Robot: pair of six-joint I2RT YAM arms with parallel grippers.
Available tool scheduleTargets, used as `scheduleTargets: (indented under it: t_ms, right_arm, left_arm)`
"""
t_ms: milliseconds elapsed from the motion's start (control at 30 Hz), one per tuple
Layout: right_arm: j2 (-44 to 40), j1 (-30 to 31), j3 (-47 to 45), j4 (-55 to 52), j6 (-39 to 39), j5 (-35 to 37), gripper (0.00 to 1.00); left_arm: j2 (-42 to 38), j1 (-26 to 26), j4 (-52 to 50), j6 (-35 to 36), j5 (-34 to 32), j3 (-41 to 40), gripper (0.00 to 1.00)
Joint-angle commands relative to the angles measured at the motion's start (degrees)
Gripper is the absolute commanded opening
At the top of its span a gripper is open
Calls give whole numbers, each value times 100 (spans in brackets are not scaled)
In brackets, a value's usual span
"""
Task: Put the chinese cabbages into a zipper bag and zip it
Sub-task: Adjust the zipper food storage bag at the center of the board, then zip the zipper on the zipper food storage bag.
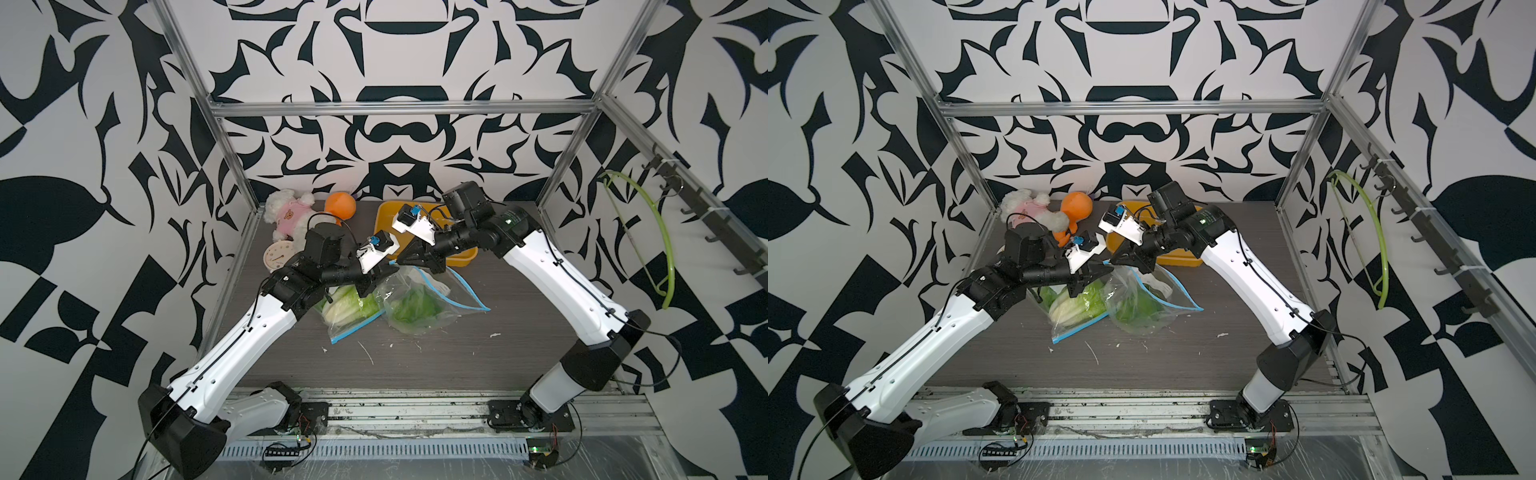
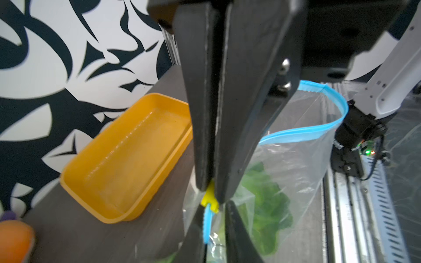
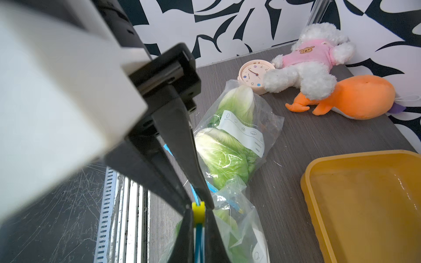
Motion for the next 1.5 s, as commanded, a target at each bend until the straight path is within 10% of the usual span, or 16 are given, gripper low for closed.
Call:
scheduleTargets:
  t_ms: [0, 833, 1233, 1467]
  right_arm:
    - [-308, -113, -95, 458, 164, -227, 6]
    - [13, -164, 182, 85, 138, -472, 30]
    - [-24, -164, 206, 173, 145, -462, 7]
    - [-189, -165, 149, 322, 211, -545, 5]
  left_arm:
    - [-97, 25, 137, -6, 136, -115, 6]
    - [95, 22, -287, 126, 267, 411, 0]
    - [78, 26, -307, 79, 288, 450, 0]
    - [-22, 27, 41, -51, 332, 160, 24]
